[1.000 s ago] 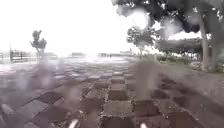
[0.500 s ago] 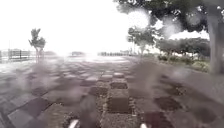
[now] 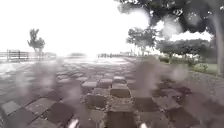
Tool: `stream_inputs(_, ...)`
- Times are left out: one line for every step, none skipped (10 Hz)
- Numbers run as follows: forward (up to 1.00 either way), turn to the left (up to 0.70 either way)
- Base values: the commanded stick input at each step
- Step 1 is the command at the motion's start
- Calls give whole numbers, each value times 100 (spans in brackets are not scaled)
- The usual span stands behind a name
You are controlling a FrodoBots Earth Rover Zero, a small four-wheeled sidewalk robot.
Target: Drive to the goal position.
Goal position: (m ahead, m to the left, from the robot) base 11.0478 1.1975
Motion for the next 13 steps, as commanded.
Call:
stream_inputs(70,0)
stream_inputs(70,0)
stream_inputs(70,-5)
stream_inputs(70,-22)
stream_inputs(70,0)
stream_inputs(70,0)
stream_inputs(70,0)
stream_inputs(70,0)
stream_inputs(70,0)
stream_inputs(70,0)
stream_inputs(70,0)
stream_inputs(70,0)
stream_inputs(70,0)
